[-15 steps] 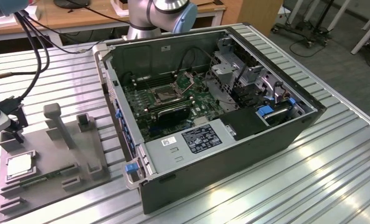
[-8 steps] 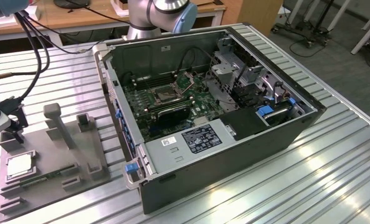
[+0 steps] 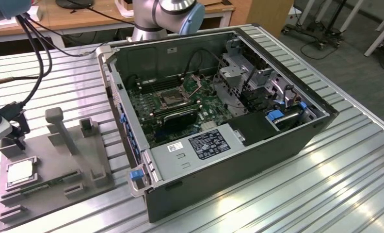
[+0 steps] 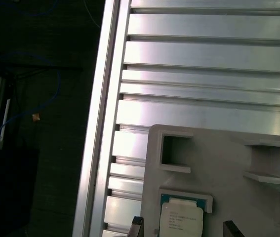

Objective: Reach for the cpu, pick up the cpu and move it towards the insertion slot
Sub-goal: 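Pick up the cpu and move it towards the insertion slot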

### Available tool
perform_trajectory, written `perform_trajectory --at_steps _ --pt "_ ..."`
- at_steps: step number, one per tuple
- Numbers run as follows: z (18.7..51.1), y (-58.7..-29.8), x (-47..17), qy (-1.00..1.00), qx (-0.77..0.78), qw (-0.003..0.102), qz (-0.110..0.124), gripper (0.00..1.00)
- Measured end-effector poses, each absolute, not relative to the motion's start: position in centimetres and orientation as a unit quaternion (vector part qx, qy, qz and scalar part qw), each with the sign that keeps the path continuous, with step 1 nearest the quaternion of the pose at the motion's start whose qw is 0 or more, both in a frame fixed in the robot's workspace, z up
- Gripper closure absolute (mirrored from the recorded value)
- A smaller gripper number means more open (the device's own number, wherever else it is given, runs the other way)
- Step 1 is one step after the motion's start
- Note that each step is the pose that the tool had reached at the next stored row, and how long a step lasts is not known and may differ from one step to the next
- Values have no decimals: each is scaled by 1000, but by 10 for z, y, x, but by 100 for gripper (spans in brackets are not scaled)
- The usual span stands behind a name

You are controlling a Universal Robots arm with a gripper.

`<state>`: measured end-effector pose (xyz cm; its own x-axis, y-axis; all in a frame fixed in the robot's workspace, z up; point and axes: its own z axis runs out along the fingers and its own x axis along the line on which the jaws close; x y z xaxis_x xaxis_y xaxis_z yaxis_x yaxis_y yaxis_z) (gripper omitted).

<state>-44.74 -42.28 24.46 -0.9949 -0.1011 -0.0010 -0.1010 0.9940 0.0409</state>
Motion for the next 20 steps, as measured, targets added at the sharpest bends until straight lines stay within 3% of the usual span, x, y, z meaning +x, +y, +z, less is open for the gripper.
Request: perform_trajectory --at_steps 20 --pt "225 -434 -447 -999 38 0 -20 29"
